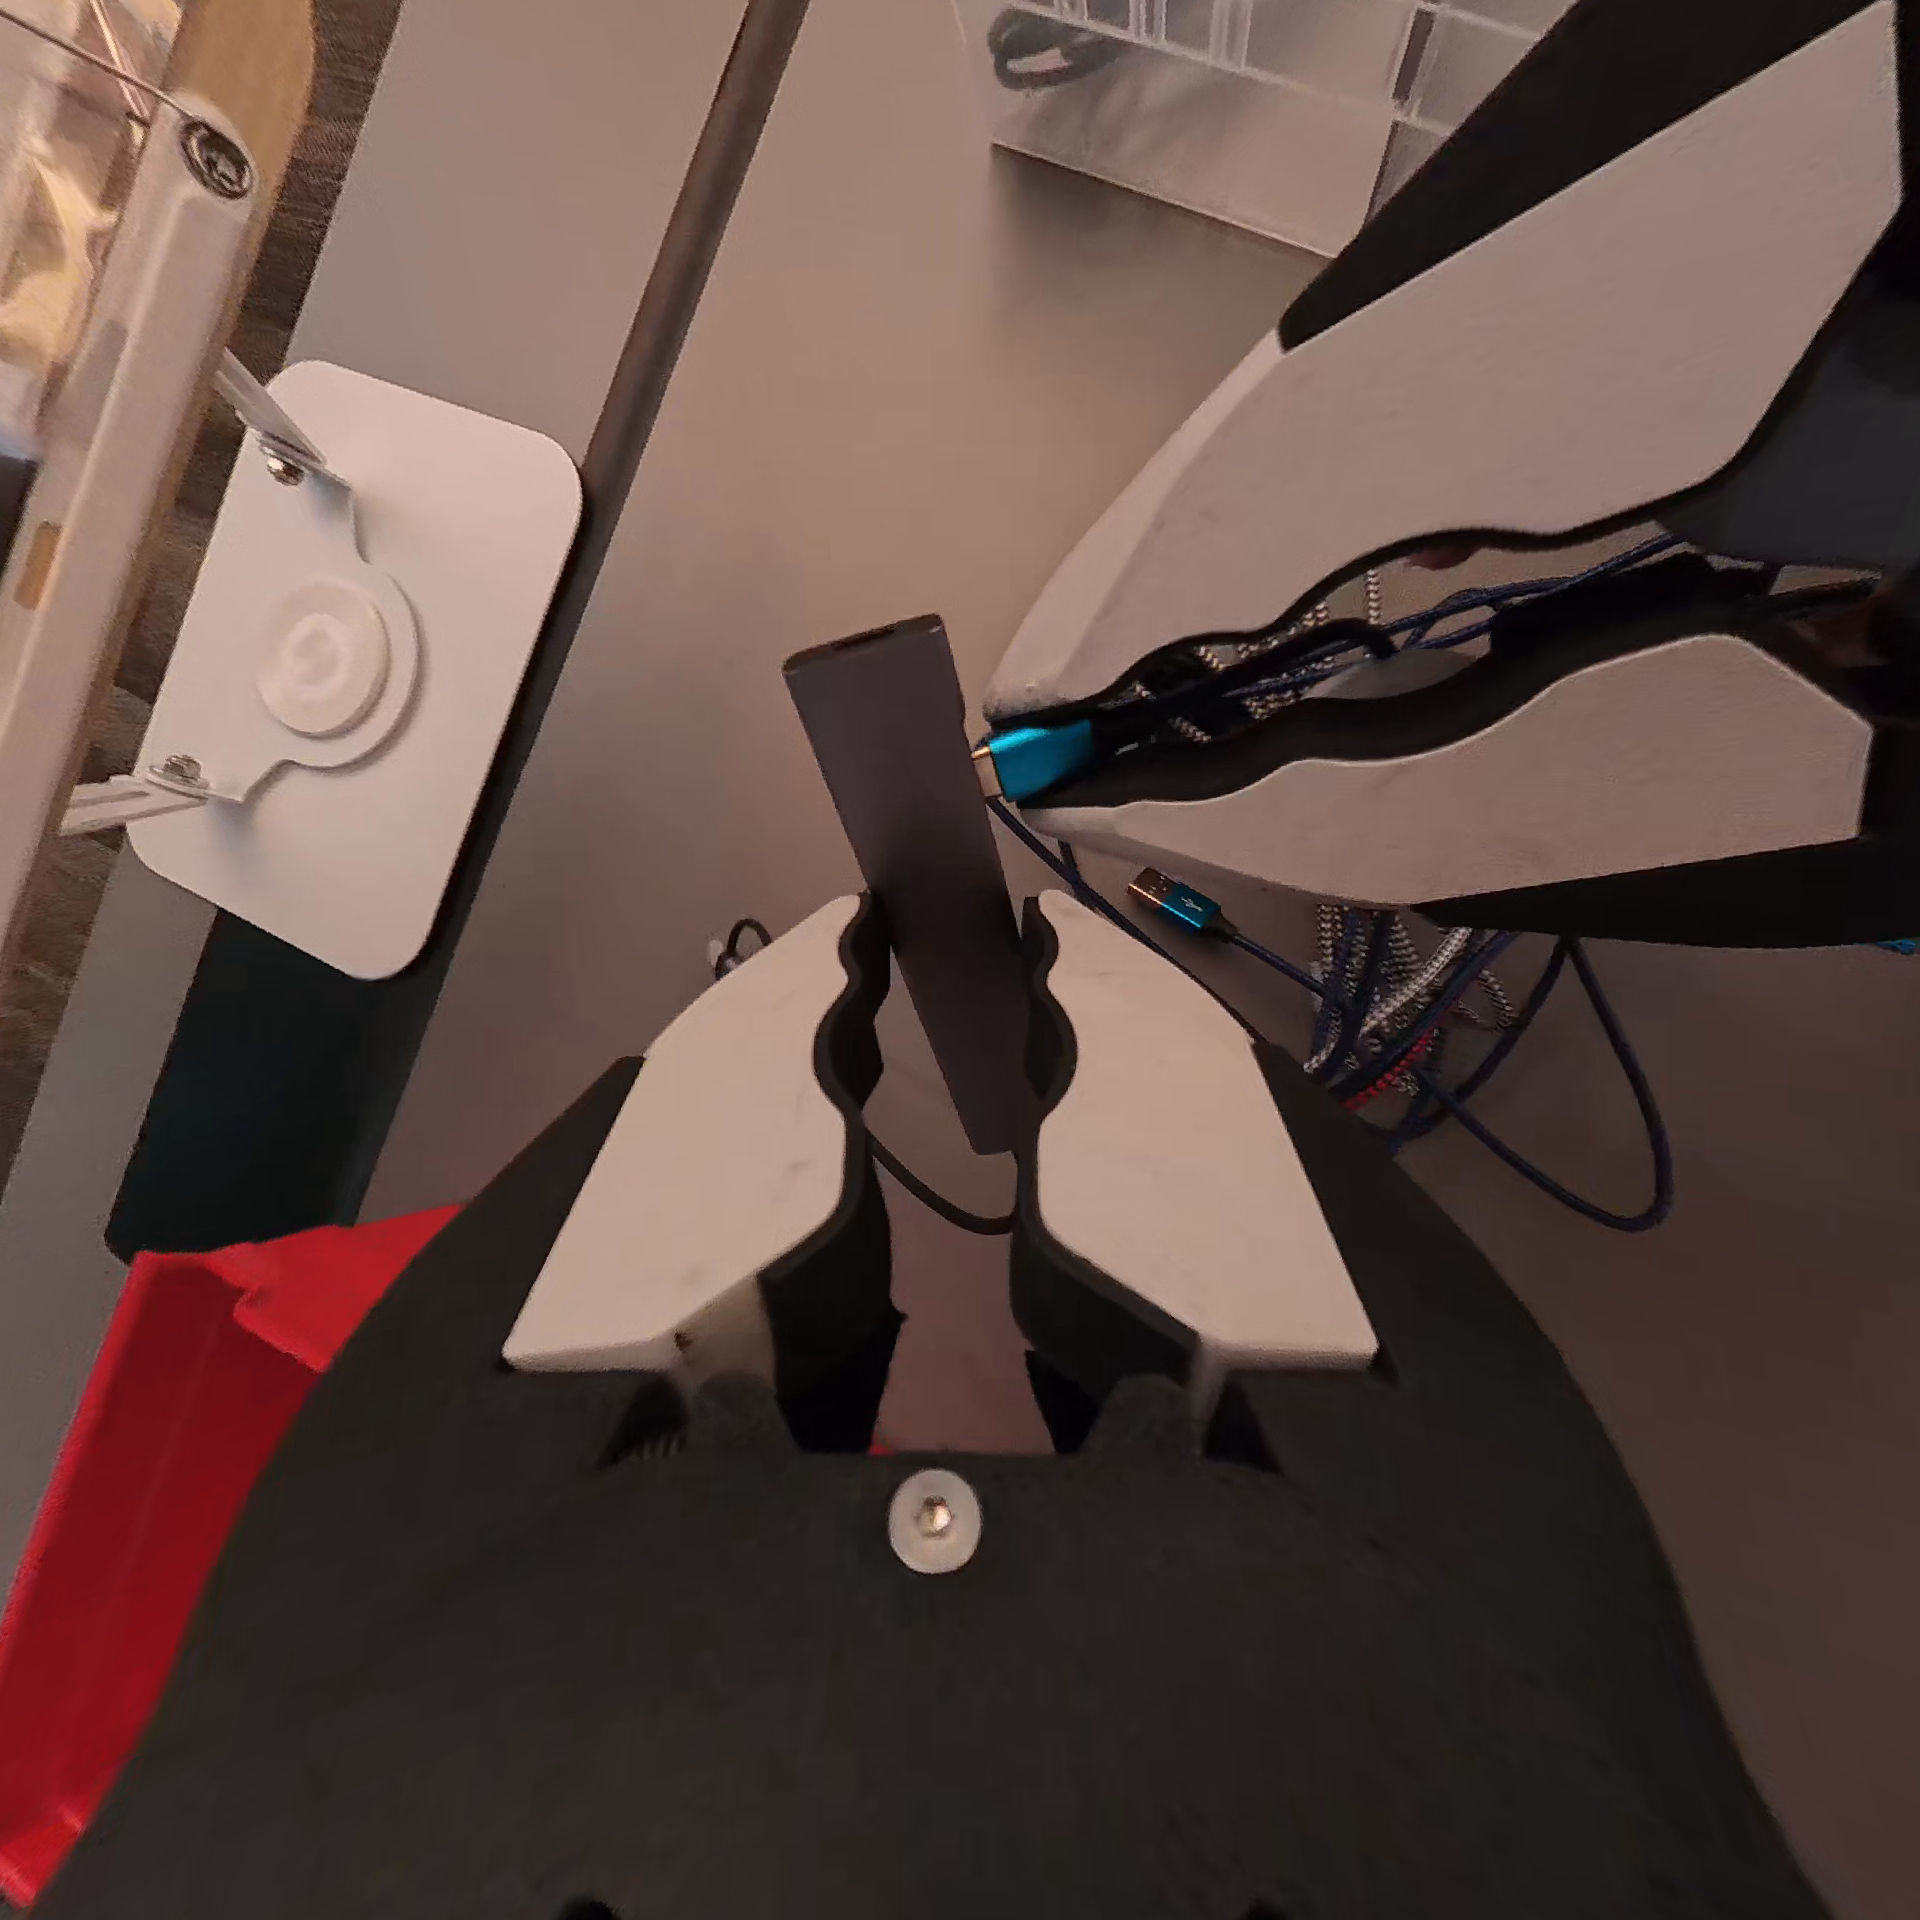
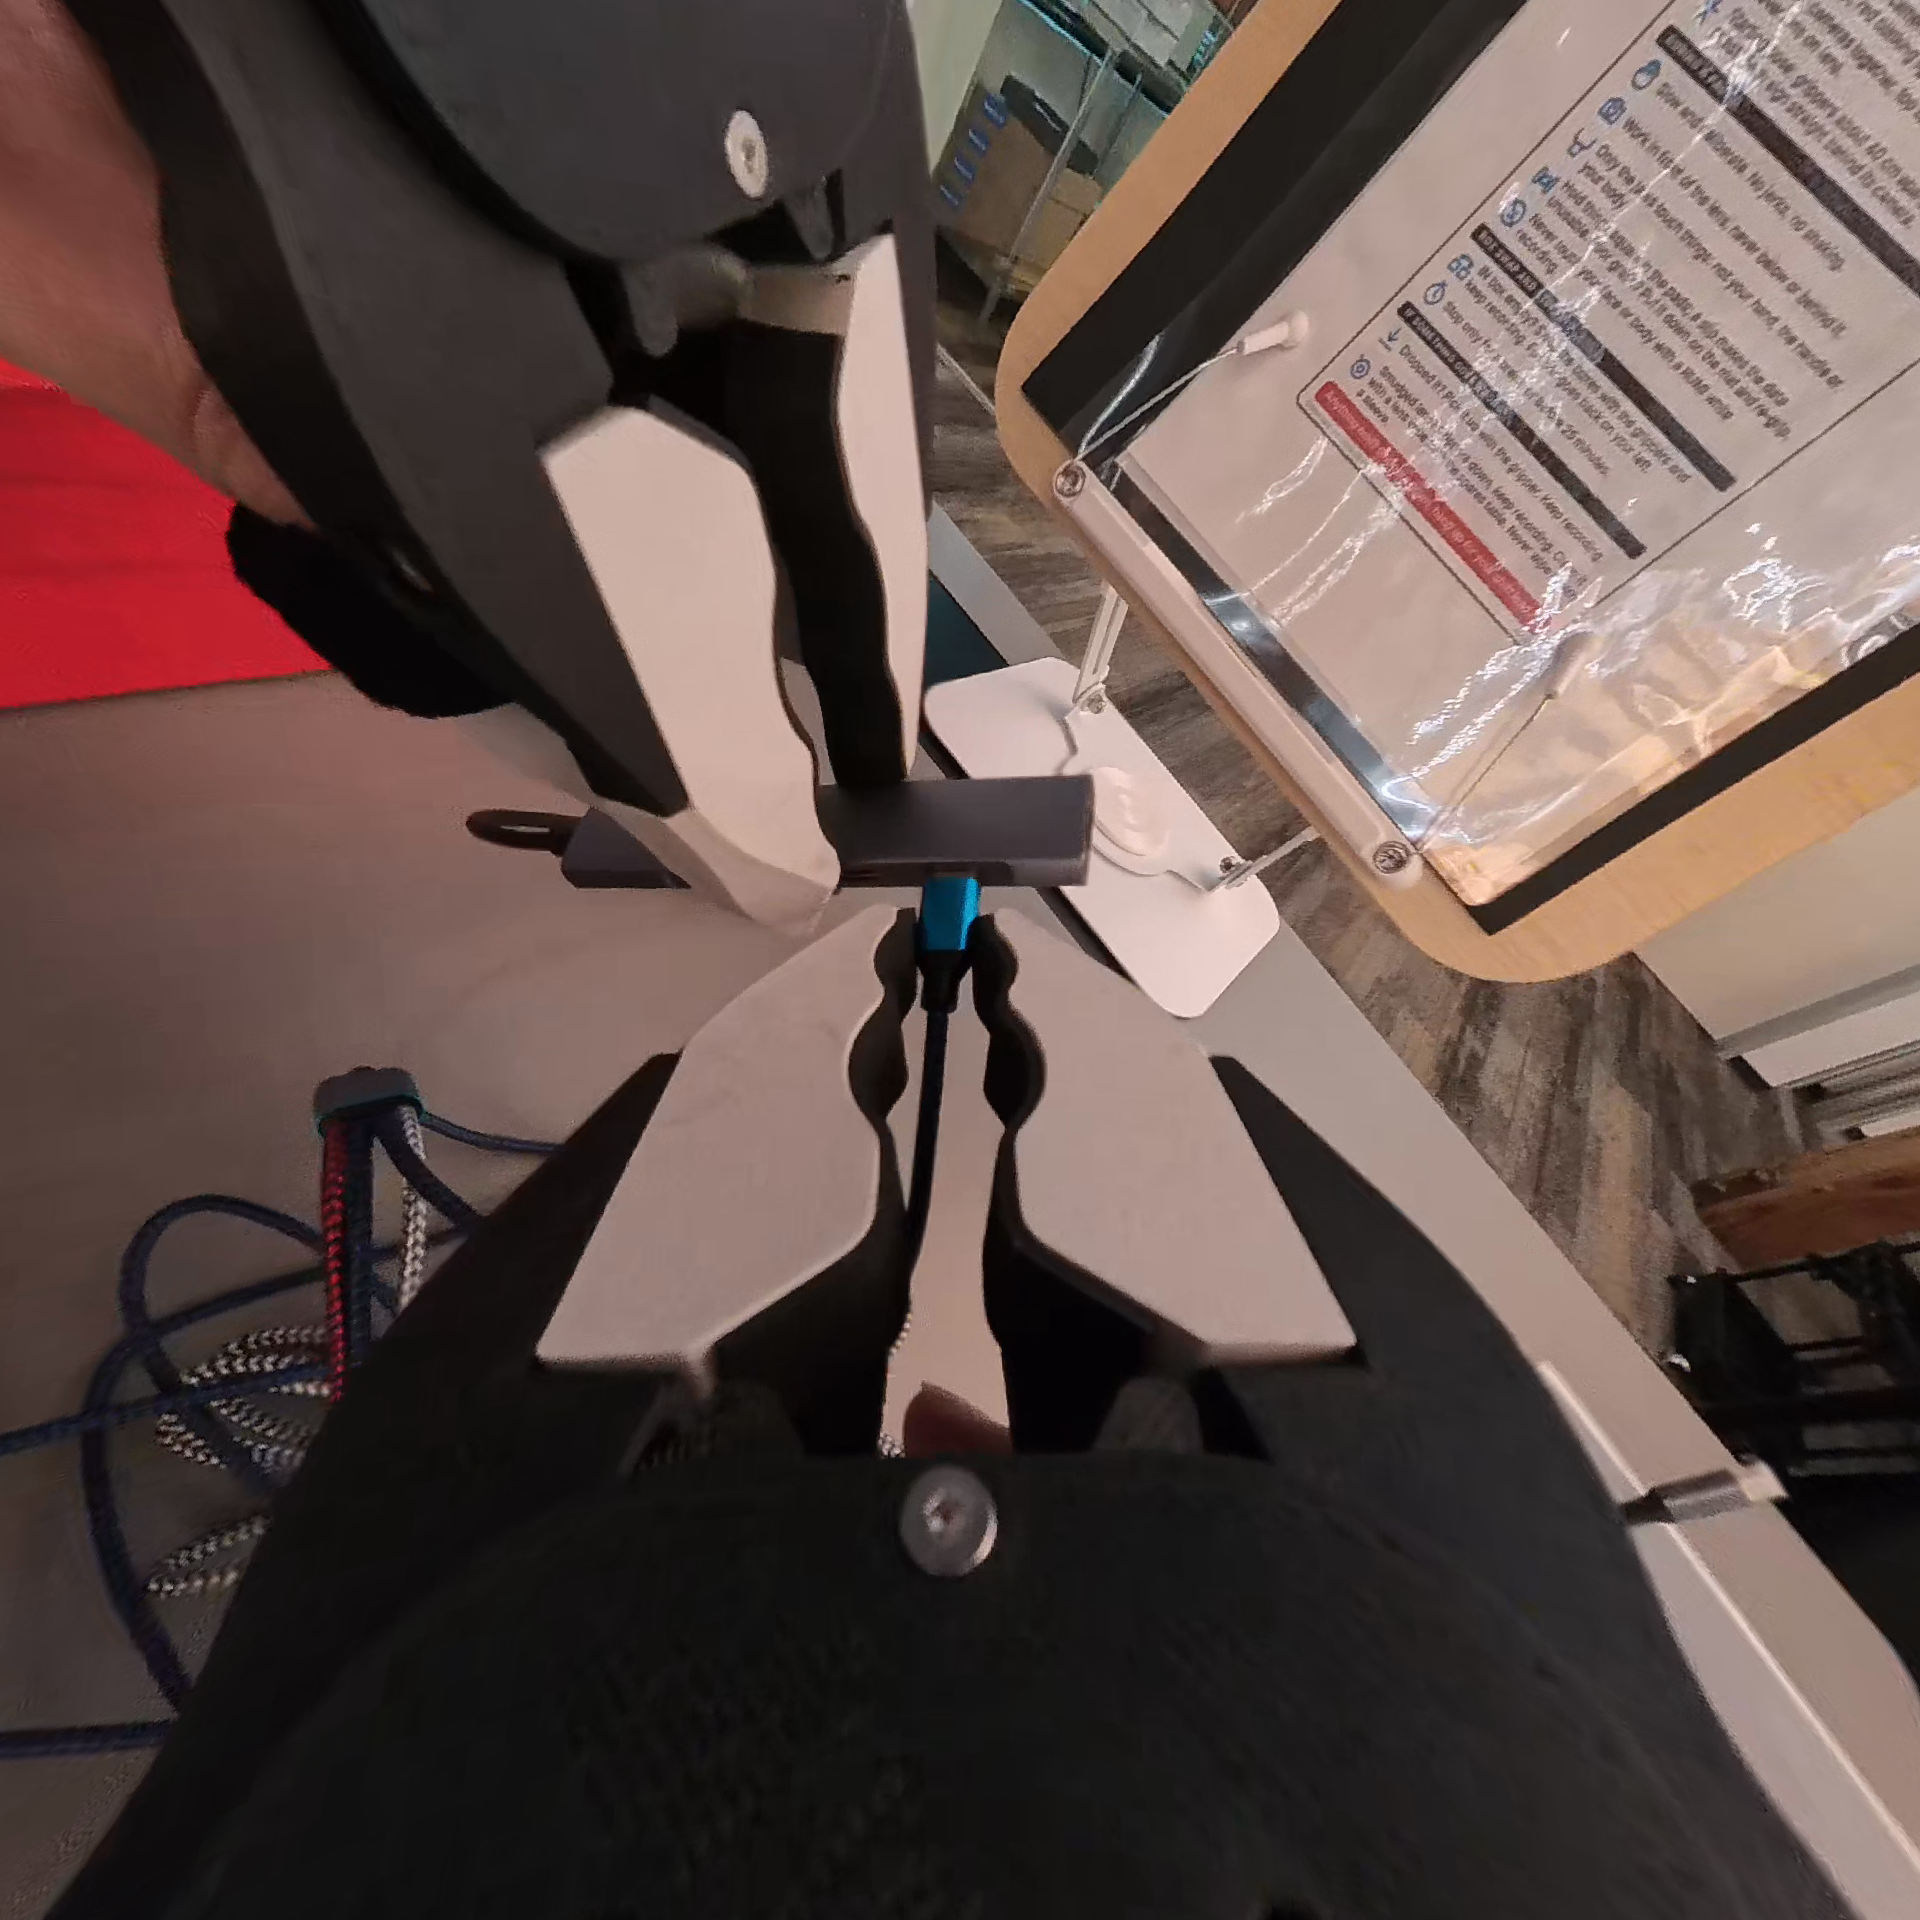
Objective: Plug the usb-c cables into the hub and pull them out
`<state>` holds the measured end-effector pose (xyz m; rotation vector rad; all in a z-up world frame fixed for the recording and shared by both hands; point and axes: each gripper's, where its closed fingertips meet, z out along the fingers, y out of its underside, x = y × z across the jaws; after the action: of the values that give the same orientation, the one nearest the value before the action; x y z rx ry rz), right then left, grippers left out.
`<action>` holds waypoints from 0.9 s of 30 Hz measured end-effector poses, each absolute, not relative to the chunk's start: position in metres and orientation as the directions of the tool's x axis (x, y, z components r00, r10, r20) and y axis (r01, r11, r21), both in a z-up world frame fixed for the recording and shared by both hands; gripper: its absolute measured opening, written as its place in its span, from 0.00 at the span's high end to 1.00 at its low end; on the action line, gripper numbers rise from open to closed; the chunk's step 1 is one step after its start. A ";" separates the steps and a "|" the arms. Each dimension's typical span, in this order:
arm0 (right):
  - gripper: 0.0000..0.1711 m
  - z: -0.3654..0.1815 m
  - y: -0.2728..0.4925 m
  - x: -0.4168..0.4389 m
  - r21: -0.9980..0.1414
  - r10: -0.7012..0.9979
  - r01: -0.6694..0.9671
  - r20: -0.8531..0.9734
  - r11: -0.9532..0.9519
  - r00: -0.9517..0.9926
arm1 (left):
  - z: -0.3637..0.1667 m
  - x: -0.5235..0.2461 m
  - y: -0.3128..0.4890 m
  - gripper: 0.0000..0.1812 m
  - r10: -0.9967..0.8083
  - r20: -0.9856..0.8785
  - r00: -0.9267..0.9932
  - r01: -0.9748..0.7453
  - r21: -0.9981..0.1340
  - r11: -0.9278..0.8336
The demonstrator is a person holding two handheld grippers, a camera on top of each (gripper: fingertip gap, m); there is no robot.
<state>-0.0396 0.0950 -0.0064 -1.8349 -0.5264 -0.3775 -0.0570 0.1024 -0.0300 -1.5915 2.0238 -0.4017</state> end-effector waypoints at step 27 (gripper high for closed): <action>0.94 -0.010 0.099 -0.029 -0.819 0.080 0.512 0.510 -0.261 0.856 | -0.036 -0.044 0.108 0.86 -0.904 -0.393 -0.167 -0.782 -0.506 0.365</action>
<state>-0.0294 0.0994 -0.0104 -1.8059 -0.4484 -0.4382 -0.0443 0.1080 -0.0360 -1.4551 1.9855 -0.2441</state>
